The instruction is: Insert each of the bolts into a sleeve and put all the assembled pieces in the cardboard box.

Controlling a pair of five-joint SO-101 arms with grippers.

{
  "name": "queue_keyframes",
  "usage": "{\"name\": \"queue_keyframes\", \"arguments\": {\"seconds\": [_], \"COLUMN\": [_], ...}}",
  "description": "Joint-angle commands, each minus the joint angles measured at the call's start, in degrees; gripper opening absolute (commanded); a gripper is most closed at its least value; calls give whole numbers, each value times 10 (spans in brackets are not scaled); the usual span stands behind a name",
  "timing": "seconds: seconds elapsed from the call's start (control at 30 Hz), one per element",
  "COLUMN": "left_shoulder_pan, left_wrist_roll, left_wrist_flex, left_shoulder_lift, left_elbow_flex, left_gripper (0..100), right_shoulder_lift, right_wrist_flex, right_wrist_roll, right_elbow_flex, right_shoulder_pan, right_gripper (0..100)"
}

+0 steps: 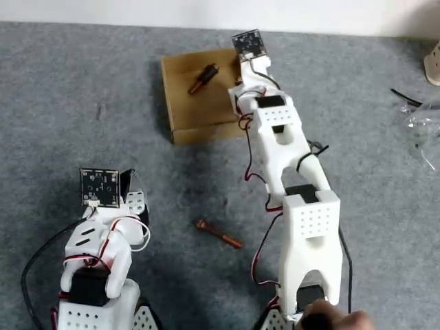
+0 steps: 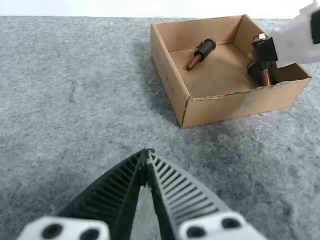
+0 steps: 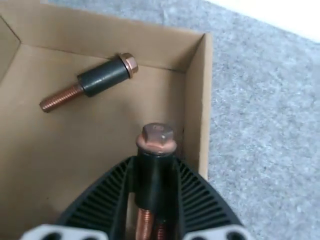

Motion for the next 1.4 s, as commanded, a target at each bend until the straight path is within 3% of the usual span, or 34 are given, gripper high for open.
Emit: {"name": "queue_keyframes", "arguments": {"seconds": [0.0,0.27,0.67,1.0,1.37], "left_shoulder_pan": [0,17,16,16,15], "left_wrist_roll": [-5,-13,-25,-26,-26], "left_wrist_flex": [-11,-25,-34,-35,-46], "left_shoulder_lift": [-5,-5,-5,-5,-5], "left_elbow_flex": [-2,9,14,15,23], "left_gripper": [11,11,11,11,11], "right_shoulder_lift": [-21,-22,-66,-228,-421], "right_wrist_flex": [-22,-17,104,253,403], "right_wrist_roll": [7,4,4,3,3], "right_elbow_flex": [-42,-41,-73,-76,-74], "right_shoulder_pan": [8,9,11,5,-67], "right_gripper": [18,281,281,281,281]}}
